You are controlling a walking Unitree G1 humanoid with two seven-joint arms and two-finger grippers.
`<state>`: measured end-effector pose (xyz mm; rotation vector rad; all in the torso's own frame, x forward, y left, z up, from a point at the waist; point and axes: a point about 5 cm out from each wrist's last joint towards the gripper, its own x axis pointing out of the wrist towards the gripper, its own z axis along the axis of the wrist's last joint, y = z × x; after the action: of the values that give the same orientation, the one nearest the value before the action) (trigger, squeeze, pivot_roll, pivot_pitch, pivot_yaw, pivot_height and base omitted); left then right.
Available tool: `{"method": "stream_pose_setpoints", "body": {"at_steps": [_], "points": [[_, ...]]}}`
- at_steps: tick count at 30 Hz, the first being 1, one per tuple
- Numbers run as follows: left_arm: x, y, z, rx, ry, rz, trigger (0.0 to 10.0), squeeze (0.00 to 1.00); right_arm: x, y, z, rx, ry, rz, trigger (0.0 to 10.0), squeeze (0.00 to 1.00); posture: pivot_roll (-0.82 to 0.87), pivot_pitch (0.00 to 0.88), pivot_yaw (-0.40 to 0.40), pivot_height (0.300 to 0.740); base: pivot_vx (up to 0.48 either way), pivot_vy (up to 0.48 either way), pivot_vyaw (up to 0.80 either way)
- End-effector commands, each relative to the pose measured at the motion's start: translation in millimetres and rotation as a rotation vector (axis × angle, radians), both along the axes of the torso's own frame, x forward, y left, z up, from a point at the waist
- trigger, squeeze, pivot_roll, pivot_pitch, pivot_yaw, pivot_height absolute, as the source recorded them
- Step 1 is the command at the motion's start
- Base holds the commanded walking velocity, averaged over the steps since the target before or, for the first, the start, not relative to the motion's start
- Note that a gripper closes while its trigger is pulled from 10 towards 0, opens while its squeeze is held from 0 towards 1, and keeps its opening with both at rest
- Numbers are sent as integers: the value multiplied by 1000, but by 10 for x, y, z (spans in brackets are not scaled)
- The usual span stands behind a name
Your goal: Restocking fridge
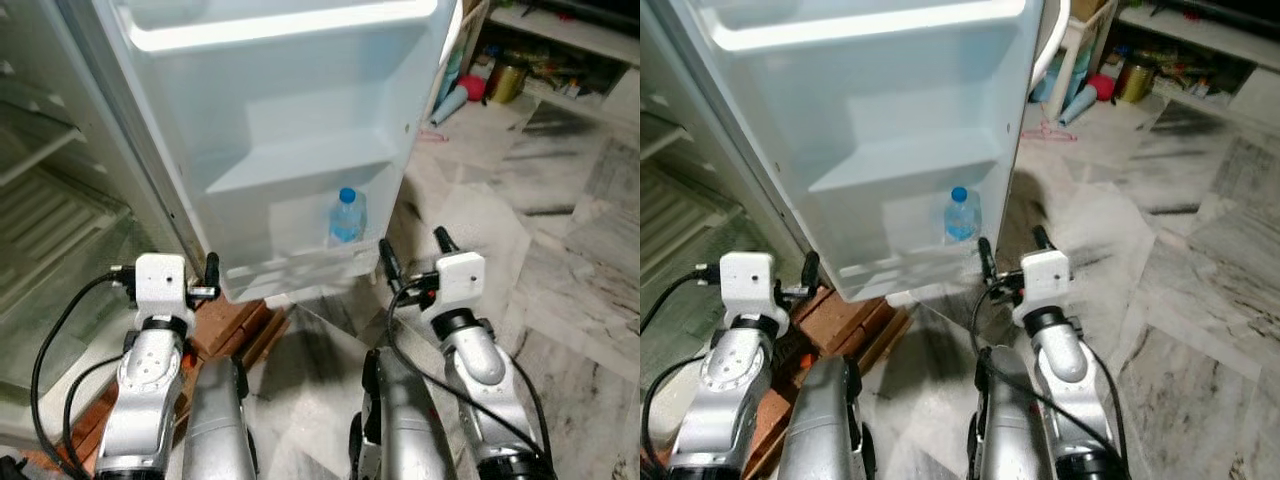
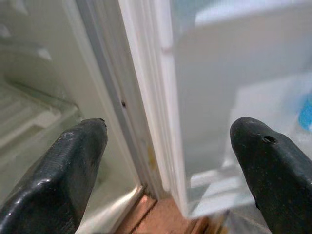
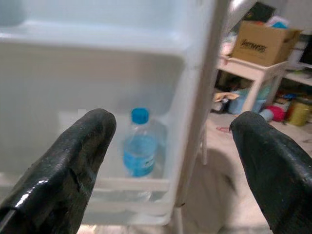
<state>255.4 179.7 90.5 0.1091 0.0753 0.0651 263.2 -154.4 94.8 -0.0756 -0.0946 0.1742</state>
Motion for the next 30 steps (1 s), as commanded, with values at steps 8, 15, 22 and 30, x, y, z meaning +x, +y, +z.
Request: {"method": "stream_pose_setpoints", "body": {"at_steps": [8,15,22,30], "points": [[60,-113,1,-8,-27,-16,10000,0,121,15,103,-14,-16,-15,10000,0,47,0,-4,643,0,0,0],[74,-112,-30,-21,-24,-13,10000,0,151,-10,124,-14,-20,-23,10000,0,36,0,-1,683,0,0,0],[156,-180,-21,-32,-37,-27,10000,0,199,-2,139,-22,-26,-23,10000,0,20,0,4,728,0,0,0],[250,-228,60,-26,-73,-49,10000,0,228,-5,115,-26,-17,-20,10000,0,36,0,-3,740,0,0,0]]}}
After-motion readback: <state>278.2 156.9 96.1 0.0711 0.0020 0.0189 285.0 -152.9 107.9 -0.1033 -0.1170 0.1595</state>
